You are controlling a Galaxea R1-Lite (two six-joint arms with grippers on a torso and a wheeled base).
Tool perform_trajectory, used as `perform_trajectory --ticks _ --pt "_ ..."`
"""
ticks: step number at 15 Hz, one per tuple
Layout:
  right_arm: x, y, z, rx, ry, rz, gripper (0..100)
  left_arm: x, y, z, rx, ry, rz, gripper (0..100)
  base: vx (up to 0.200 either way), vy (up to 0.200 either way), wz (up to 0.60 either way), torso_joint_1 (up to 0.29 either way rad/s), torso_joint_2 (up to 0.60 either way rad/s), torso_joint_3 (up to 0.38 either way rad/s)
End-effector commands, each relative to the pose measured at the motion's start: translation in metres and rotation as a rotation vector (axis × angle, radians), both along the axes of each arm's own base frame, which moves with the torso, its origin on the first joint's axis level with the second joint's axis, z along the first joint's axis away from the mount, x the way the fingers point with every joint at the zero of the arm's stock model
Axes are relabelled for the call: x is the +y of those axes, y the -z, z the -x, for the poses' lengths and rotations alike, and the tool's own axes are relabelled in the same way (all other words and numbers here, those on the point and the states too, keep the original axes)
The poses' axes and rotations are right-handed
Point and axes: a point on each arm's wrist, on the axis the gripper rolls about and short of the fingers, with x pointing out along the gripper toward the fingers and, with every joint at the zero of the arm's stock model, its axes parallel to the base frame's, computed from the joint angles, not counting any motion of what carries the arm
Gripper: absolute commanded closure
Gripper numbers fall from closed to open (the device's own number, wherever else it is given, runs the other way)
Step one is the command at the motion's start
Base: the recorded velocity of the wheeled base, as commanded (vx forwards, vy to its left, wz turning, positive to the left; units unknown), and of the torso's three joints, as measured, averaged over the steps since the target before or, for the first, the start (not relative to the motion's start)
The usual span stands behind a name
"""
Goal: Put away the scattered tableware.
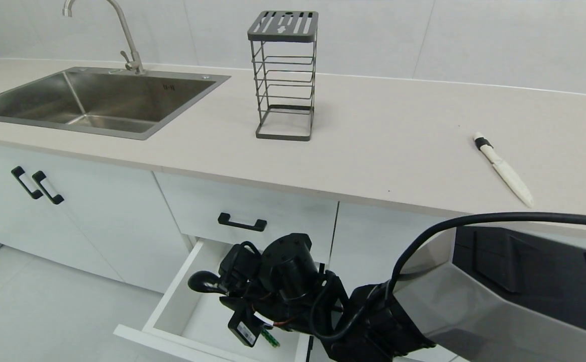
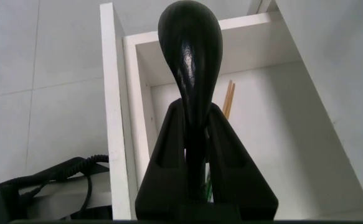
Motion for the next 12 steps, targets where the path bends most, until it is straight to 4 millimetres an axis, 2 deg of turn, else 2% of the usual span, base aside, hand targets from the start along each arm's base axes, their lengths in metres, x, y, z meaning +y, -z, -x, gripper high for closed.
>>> perform_trajectory --ticks 1,6,9,12 --pt "0.000 0.002 0.000 0.004 -0.006 0.003 100 0.000 0.000 0.000 0.002 -0.001 0.000 0 0.000 0.000 0.00 -0.105 0.21 0.105" --pt "0.001 0.003 -0.001 0.002 -0.005 0.003 100 0.000 0.000 0.000 0.002 0.000 0.000 0 0.000 0.000 0.00 -0.219 0.37 0.156" --pt "0.005 -0.004 -0.006 -0.017 0.003 -0.015 100 0.000 0.000 0.000 0.002 0.000 0.000 0 0.000 0.000 0.00 -0.246 0.35 0.154" --pt "0.006 -0.005 -0.010 -0.017 0.013 -0.011 100 0.000 0.000 0.000 0.002 0.000 0.000 0 0.000 0.000 0.00 -0.115 0.20 0.100"
